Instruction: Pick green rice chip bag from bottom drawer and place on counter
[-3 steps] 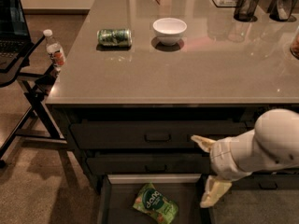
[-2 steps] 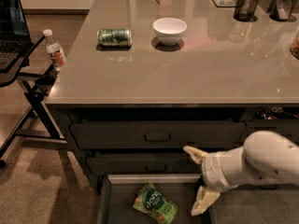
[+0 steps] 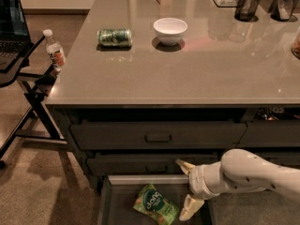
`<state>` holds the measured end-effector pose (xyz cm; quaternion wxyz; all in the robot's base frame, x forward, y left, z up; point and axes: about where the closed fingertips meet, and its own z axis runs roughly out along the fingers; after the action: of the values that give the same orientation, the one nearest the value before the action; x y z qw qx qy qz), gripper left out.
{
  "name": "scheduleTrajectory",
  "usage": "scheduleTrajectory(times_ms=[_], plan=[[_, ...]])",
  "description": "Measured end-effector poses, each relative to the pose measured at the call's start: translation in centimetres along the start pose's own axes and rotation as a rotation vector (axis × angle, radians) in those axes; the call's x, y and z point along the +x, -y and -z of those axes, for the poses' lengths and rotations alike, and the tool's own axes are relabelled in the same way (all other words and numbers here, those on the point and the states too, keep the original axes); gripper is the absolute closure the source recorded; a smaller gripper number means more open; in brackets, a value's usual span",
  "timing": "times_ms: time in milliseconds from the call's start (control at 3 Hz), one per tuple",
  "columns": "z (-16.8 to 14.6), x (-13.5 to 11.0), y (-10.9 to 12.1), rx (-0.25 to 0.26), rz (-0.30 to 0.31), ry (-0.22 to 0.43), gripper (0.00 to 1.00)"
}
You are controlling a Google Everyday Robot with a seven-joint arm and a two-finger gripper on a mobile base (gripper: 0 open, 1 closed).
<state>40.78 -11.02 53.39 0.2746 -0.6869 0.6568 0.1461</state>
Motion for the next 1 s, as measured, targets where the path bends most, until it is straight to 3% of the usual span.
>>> scheduleTrajectory(times_ms=[333, 667, 1000], plan=[[-2.4, 2.9, 1.2, -0.018, -0.126, -0.024, 0.0], [-2.4, 3.0, 1.2, -0.018, -0.127, -0.024, 0.0], [-4.5, 3.5, 0.8, -0.039, -0.132, -0.022, 0.0]])
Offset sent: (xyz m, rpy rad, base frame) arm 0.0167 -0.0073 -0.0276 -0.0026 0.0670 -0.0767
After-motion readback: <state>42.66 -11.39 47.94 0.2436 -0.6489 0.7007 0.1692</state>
